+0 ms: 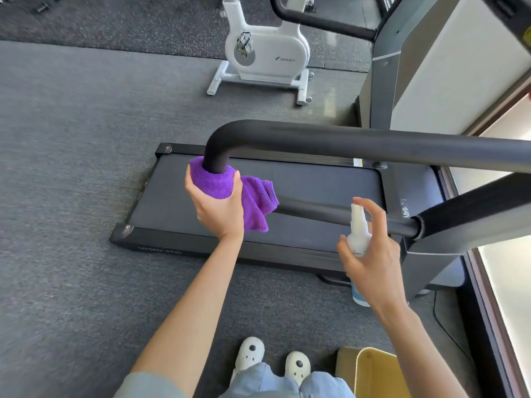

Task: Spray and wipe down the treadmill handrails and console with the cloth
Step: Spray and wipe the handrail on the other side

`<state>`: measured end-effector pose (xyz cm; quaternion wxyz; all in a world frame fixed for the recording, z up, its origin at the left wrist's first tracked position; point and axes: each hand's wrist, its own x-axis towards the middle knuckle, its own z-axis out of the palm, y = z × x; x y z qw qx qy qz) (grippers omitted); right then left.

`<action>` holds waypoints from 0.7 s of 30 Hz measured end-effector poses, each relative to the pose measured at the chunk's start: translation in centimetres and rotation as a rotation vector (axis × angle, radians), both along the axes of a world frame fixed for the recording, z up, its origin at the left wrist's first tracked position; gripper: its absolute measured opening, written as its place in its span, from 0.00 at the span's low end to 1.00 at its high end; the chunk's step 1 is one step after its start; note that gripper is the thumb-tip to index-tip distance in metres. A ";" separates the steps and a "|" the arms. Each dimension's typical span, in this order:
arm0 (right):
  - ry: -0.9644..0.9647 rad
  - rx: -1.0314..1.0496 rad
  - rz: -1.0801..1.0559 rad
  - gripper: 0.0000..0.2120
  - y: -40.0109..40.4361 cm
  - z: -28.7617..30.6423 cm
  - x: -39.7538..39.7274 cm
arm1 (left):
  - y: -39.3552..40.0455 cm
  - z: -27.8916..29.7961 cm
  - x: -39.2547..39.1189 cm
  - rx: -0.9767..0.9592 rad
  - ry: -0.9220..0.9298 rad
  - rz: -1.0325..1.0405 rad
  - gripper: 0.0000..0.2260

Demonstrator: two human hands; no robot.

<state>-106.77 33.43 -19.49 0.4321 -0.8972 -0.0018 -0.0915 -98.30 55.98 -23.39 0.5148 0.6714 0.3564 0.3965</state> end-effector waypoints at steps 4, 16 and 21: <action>0.006 0.000 -0.009 0.30 -0.9 -0.3 -0.4 | -2.9 -0.3 -0.1 -0.294 0.075 0.062 0.41; 0.006 0.005 -0.016 0.32 -7.5 -0.6 -1.0 | -16.4 -1.4 1.9 -0.762 0.087 0.149 0.43; 0.029 0.002 -0.067 0.34 -11.3 -1.0 -1.8 | -19.8 -1.5 1.9 -0.802 0.092 0.125 0.43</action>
